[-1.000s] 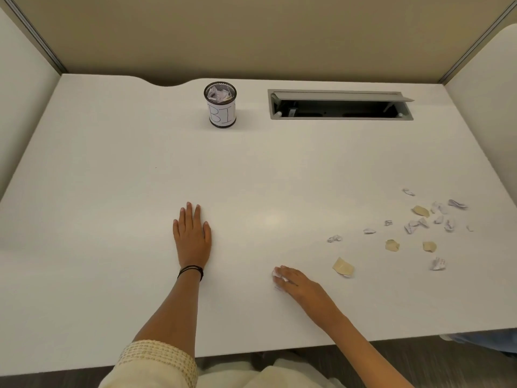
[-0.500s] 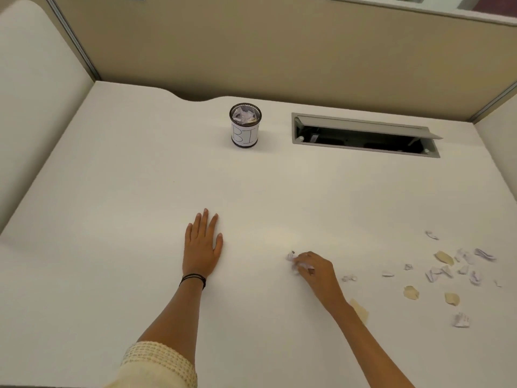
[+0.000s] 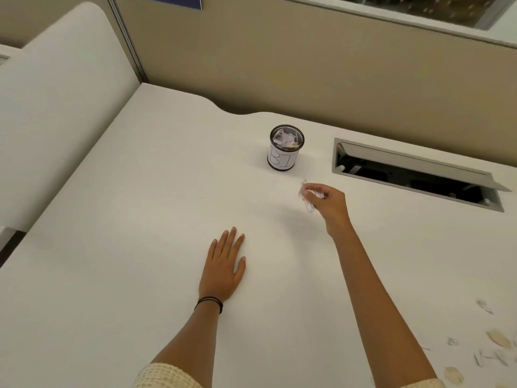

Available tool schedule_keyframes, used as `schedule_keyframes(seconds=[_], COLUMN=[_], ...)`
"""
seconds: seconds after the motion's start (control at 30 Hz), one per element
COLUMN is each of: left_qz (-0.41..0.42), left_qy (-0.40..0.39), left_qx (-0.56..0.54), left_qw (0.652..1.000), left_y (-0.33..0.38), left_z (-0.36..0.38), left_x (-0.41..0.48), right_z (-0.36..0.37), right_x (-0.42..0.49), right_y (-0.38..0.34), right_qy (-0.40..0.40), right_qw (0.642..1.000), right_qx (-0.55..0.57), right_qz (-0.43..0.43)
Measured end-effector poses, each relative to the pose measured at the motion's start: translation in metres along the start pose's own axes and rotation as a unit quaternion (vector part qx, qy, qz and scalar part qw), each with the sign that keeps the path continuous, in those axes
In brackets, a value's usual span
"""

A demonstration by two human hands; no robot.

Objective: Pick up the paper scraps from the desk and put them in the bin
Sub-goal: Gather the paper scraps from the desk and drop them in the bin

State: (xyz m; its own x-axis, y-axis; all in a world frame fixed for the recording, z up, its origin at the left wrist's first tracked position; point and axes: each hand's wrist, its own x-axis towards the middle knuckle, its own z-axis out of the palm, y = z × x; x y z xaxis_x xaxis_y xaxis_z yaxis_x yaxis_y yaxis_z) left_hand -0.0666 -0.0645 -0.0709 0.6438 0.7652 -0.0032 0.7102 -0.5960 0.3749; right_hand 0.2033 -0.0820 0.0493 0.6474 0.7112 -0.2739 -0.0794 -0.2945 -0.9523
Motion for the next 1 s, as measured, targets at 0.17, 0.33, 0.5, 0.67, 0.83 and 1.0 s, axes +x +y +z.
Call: schedule_keyframes(seconds=[0.17, 0.33, 0.5, 0.67, 0.83, 1.0], left_qz=[-0.005, -0.009, -0.009, -0.007, -0.006, -0.003], left_qy=[-0.004, -0.009, -0.016, -0.018, -0.019, -0.016], left_qx=[0.001, -0.002, -0.002, -0.006, -0.002, -0.003], left_qw=[1.000, 1.000, 1.000, 1.000, 1.000, 1.000], left_y=[0.000, 0.000, -0.001, -0.001, -0.001, -0.002], left_z=[0.001, 0.002, 0.002, 0.000, -0.001, -0.002], left_x=[0.000, 0.000, 0.000, 0.000, 0.000, 0.001], right_z=[0.028, 0.055, 0.068, 0.065, 0.044, 0.003], right_x=[0.076, 0.127, 0.151, 0.139, 0.104, 0.044], right_y=[-0.046, -0.068, -0.084, -0.101, -0.101, -0.064], right_qy=[0.016, 0.014, 0.032, 0.028, 0.039, 0.023], right_qw=[0.999, 0.999, 0.985, 0.963, 0.956, 0.964], right_qx=[0.014, -0.038, -0.166, -0.257, -0.256, -0.213], right_qz=[-0.026, -0.008, -0.018, -0.082, -0.134, -0.154])
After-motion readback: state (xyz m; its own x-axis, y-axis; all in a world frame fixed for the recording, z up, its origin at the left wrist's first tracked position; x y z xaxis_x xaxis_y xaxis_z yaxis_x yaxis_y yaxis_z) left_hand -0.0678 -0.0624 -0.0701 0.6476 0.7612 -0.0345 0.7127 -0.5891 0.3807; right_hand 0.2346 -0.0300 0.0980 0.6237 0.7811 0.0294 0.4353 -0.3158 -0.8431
